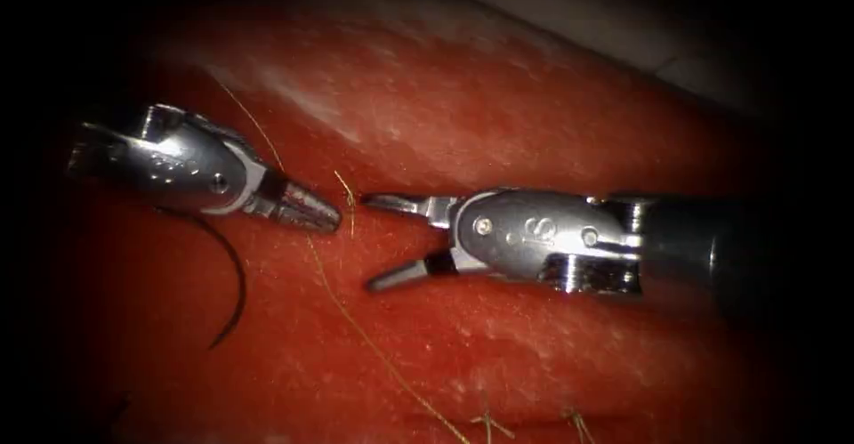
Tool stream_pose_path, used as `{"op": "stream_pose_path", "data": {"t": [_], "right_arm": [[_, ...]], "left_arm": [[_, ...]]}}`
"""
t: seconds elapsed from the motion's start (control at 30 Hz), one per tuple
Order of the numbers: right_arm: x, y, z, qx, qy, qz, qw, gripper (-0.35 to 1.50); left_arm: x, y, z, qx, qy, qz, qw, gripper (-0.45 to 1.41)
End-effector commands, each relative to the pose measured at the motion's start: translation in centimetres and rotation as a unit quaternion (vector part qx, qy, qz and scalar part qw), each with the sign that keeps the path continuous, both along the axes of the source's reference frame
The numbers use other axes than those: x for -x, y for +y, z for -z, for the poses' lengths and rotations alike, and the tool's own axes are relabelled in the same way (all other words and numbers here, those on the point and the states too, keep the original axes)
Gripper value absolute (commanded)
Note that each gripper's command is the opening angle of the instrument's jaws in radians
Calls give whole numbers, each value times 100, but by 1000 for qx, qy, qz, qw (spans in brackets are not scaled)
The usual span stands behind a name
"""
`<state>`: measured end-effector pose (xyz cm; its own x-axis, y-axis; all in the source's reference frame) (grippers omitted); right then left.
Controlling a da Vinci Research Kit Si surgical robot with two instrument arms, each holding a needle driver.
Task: Wound Closure
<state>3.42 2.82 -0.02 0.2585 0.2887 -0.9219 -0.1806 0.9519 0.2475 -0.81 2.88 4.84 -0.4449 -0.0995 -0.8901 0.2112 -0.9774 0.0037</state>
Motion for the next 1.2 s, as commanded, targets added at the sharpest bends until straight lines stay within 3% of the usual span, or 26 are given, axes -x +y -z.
{"op": "stream_pose_path", "data": {"t": [0.03, 0.27, 1.1, 1.17, 1.2], "right_arm": [[-16, 6, -6, 5, 2, -5, 1000, 118], [-51, 7, -31, 23, -11, -15, 1000, 116], [-86, 1, -66, 37, -5, -13, 999, 111], [-82, 0, -68, 37, -3, -11, 999, 89], [-81, 0, -68, 36, -5, -9, 999, 64]], "left_arm": [[6, -3, -6, 0, -1, -1, 1000, -35], [5, -2, -3, -1, -1, -1, 1000, -35], [5, -2, -2, -1, -1, -1, 1000, -35], [5, -2, -2, -1, -1, -1, 1000, -35], [5, -2, -2, -1, -1, -1, 1000, -35]]}}
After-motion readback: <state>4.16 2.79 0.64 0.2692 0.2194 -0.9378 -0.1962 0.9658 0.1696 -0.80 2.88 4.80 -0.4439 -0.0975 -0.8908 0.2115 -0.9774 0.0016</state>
